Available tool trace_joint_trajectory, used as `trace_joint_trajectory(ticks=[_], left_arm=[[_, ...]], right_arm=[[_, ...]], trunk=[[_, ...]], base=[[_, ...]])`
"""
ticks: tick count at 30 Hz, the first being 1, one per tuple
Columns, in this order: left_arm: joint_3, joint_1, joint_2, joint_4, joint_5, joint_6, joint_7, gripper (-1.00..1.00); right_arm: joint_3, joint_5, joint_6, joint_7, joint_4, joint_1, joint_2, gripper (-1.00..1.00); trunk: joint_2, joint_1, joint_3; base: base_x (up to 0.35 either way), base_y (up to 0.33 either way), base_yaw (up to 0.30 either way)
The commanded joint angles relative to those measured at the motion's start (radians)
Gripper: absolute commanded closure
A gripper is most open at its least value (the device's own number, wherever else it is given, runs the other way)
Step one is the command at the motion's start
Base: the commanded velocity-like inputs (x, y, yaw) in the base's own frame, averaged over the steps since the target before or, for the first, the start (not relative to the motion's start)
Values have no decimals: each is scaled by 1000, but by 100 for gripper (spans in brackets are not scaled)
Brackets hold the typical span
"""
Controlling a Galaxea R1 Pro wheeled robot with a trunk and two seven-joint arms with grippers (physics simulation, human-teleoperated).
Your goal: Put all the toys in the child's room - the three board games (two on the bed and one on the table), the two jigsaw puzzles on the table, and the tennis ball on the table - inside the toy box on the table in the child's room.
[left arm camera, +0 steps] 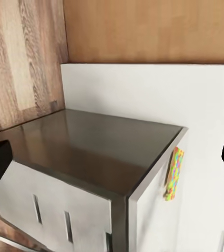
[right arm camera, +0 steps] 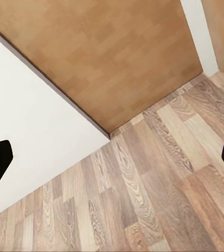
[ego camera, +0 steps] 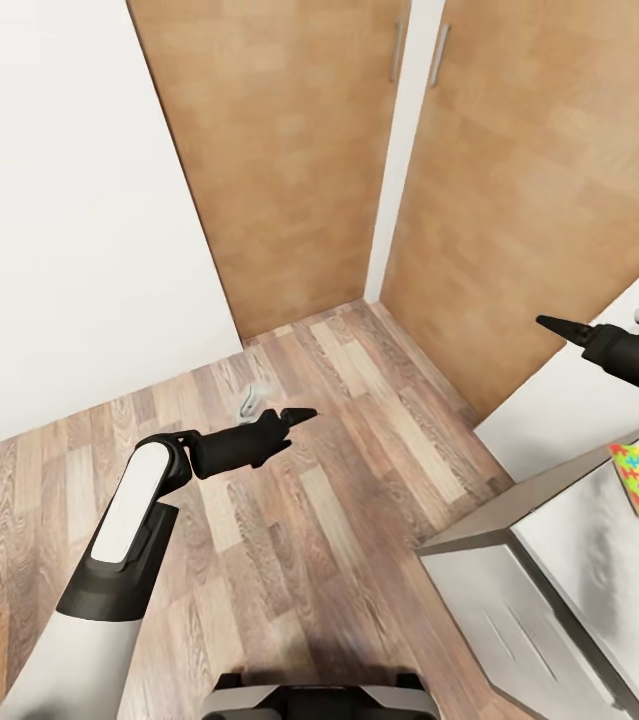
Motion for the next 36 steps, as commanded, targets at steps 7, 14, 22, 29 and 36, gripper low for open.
trace_joint_trajectory(ticks=[7,14,22,29,36], left_arm=[[0,-1,0,1,8,1,10,-100],[1,-1,0,2,8,1,10,-100],[7,-1,1,2,7,1,10,-100],[11,0,4,2,8,2,9,-100],[12,4,8,0,10,3,9,-100]], right_arm=[[-2,9,4,11,0,0,1,-100],[-1,9,4,10,0,0,2,-100],[34,9,4,9,0,1,4,-100],[67,9,4,7,0,0,18,-100],[80,9,4,6,0,-4,53,-100]], trunk=[[-2,1,6],[-2,1,14],[-2,1,22],[-2,1,29],[-2,1,37]], base=[[0,0,228],[0,0,230],[0,0,233],[0,0,234],[0,0,235]])
